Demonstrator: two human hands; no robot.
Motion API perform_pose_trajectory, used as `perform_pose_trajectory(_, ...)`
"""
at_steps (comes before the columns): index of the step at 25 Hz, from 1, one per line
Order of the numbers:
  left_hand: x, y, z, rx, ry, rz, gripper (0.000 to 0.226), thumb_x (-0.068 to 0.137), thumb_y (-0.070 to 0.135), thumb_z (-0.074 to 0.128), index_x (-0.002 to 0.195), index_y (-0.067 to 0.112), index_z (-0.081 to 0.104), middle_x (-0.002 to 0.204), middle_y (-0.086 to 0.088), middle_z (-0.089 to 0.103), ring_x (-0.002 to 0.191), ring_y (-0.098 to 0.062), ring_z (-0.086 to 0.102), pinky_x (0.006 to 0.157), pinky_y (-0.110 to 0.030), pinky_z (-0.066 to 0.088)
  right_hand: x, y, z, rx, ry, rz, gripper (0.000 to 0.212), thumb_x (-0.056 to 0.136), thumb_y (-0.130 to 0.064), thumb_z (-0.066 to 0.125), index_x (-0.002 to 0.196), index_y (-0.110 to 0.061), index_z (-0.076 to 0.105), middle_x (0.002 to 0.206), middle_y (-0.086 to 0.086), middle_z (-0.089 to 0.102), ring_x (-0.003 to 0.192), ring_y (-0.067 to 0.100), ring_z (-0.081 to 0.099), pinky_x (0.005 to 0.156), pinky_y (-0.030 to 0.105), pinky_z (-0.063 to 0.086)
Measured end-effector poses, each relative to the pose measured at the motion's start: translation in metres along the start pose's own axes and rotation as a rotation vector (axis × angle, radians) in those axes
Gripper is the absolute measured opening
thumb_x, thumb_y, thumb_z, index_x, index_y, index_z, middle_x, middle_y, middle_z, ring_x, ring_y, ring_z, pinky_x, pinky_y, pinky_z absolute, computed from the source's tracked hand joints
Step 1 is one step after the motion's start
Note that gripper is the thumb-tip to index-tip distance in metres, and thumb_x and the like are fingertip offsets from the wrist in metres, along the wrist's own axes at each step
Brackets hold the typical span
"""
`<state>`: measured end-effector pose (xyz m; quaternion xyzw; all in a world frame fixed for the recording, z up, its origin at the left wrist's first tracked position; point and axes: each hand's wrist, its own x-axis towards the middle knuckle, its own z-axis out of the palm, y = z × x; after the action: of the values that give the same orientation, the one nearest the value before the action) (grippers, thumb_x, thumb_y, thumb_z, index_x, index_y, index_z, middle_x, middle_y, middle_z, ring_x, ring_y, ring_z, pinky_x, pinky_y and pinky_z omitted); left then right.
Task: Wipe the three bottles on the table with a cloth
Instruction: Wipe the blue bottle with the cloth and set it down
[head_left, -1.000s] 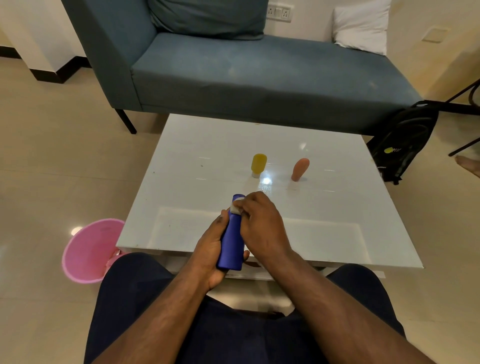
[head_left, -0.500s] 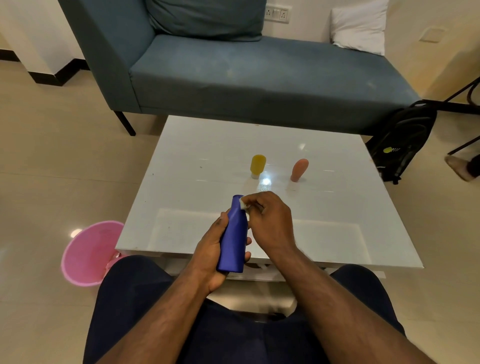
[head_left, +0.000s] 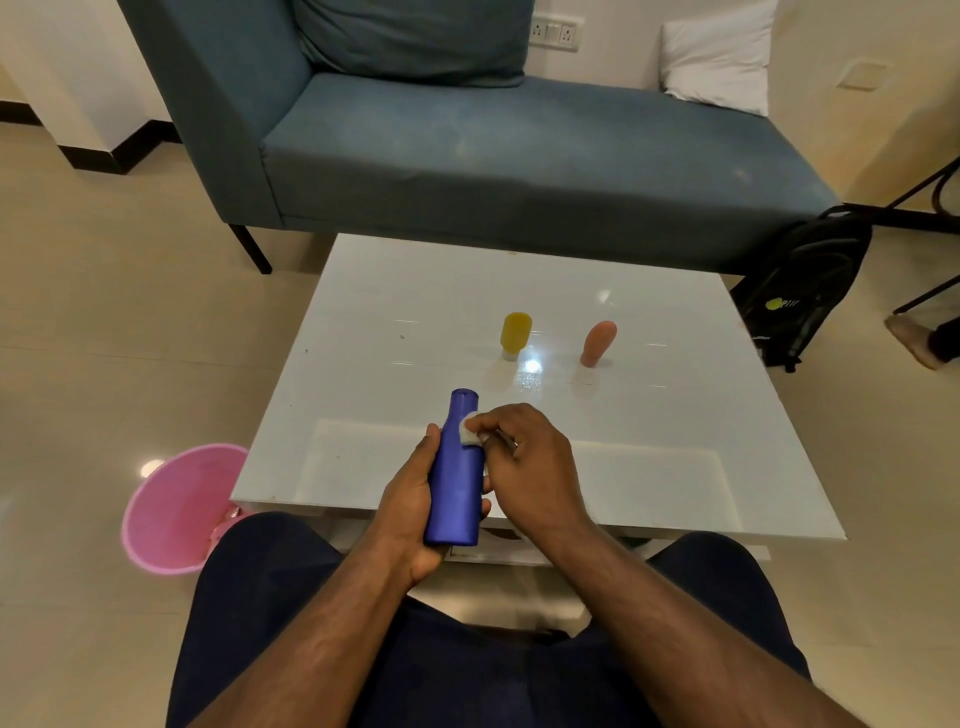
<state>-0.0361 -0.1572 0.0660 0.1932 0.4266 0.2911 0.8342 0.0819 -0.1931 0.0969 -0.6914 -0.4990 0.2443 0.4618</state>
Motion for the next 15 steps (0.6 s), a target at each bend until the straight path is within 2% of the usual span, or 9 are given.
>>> perform_pose_trajectory(3, -0.001, 0.0, 0.0, 0.031, -0.011, -0.015, 0.043, 0.096, 0.049, 0.056, 0.115, 0.011, 0.065, 0.085, -0.014, 0.074, 0.068, -0.024, 0.071, 0.057, -0.034, 0.059, 0.013, 0.006, -0.009, -0.066, 0.044, 0.011, 0.02, 0.088, -0.008, 0.059, 0.09, -0.024, 0.071, 0.093, -0.013, 0.065, 0.089, 0.002, 0.06, 0.074, 0.015, 0.05)
perform_pose_trajectory(5, -0.002, -0.001, 0.002, 0.037, -0.025, -0.027, 0.045, 0.093, 0.048, 0.059, 0.117, 0.01, 0.064, 0.086, -0.015, 0.074, 0.069, -0.025, 0.071, 0.057, -0.034, 0.059, 0.023, 0.0, -0.012, -0.058, 0.104, 0.074, 0.018, 0.09, -0.01, 0.059, 0.092, -0.025, 0.07, 0.094, -0.014, 0.066, 0.09, 0.001, 0.061, 0.079, 0.018, 0.051)
perform_pose_trajectory(8, -0.002, 0.001, 0.001, 0.022, -0.017, -0.005, 0.046, 0.089, 0.049, 0.063, 0.116, 0.011, 0.064, 0.085, -0.013, 0.073, 0.065, -0.023, 0.07, 0.056, -0.033, 0.058, 0.007, -0.003, -0.005, -0.024, 0.019, 0.02, 0.017, 0.089, -0.011, 0.06, 0.089, -0.025, 0.07, 0.094, -0.014, 0.063, 0.089, 0.002, 0.06, 0.07, 0.015, 0.051)
perform_pose_trajectory(10, 0.0, 0.002, -0.001, 0.016, -0.018, -0.004, 0.046, 0.088, 0.049, 0.064, 0.115, 0.012, 0.065, 0.085, -0.013, 0.072, 0.064, -0.022, 0.069, 0.056, -0.033, 0.057, -0.003, -0.002, -0.005, -0.096, -0.058, -0.054, 0.021, 0.087, -0.006, 0.058, 0.087, -0.024, 0.069, 0.093, -0.013, 0.061, 0.087, 0.003, 0.059, 0.069, 0.011, 0.049)
perform_pose_trajectory(12, 0.001, 0.001, -0.002, 0.02, -0.027, -0.024, 0.047, 0.089, 0.049, 0.065, 0.116, 0.011, 0.065, 0.088, -0.014, 0.072, 0.066, -0.024, 0.069, 0.057, -0.033, 0.057, 0.007, 0.001, -0.011, -0.141, -0.029, -0.051, 0.022, 0.086, -0.001, 0.057, 0.088, -0.019, 0.069, 0.093, -0.008, 0.063, 0.084, 0.002, 0.058, 0.071, 0.006, 0.044)
perform_pose_trajectory(15, 0.001, 0.0, -0.002, 0.022, -0.012, -0.038, 0.044, 0.091, 0.049, 0.063, 0.113, 0.011, 0.066, 0.087, -0.013, 0.072, 0.068, -0.024, 0.067, 0.058, -0.033, 0.056, 0.01, -0.004, -0.009, -0.134, 0.008, -0.028, 0.019, 0.087, -0.005, 0.057, 0.09, -0.02, 0.068, 0.093, -0.009, 0.061, 0.085, 0.002, 0.057, 0.073, 0.006, 0.041)
